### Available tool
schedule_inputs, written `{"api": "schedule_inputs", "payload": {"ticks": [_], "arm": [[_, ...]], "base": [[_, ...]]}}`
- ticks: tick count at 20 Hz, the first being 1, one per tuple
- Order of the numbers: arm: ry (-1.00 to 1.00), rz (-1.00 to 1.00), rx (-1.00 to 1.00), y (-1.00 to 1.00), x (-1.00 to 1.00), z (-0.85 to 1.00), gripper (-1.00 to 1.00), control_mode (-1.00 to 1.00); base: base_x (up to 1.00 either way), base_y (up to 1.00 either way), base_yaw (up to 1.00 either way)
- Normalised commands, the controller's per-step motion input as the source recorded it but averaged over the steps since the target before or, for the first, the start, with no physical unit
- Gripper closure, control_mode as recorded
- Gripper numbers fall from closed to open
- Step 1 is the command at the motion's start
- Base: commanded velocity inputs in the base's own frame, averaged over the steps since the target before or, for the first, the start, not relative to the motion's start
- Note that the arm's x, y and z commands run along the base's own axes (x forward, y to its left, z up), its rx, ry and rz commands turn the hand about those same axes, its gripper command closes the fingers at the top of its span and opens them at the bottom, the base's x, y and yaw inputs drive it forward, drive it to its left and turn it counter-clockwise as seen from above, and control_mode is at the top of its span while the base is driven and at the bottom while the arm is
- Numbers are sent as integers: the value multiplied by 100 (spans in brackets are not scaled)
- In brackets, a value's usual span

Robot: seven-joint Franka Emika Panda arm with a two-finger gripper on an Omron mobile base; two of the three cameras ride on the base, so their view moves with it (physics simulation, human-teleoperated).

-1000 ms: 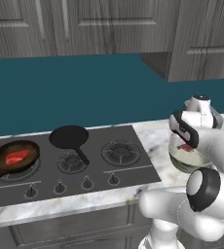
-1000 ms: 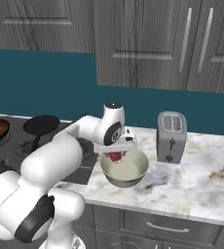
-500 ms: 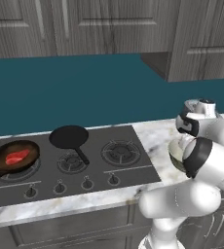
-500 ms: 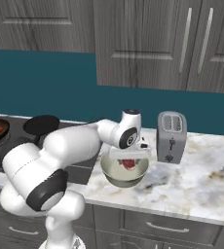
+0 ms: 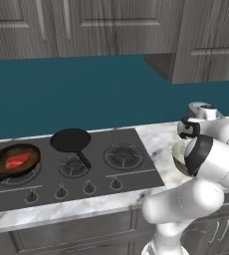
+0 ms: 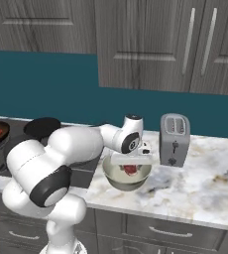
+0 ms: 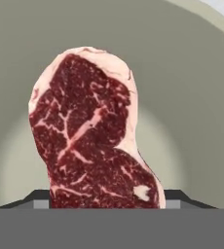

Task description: Place one of the steaks on the plate and the other in the bowl. Then place the bowl in the fridge.

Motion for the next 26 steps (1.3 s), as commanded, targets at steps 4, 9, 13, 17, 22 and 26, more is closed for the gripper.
{"api": "schedule_inputs", "payload": {"ticks": [4, 9, 13, 17, 22, 26], "arm": [[0, 0, 0, 3, 0, -2, -100, -100], [0, -1, 0, 2, -5, 0, -100, -100], [0, -10, 0, 25, -36, 1, -100, -100], [-3, -11, 1, 13, -67, 23, -100, -100], [-11, -10, 10, 11, -61, 84, -100, -100], [-19, -32, 15, 83, -65, 40, -100, -100]], "base": [[0, 0, 0], [0, 0, 0], [0, 0, 0], [0, 0, 0], [0, 0, 0], [0, 0, 0]]}}
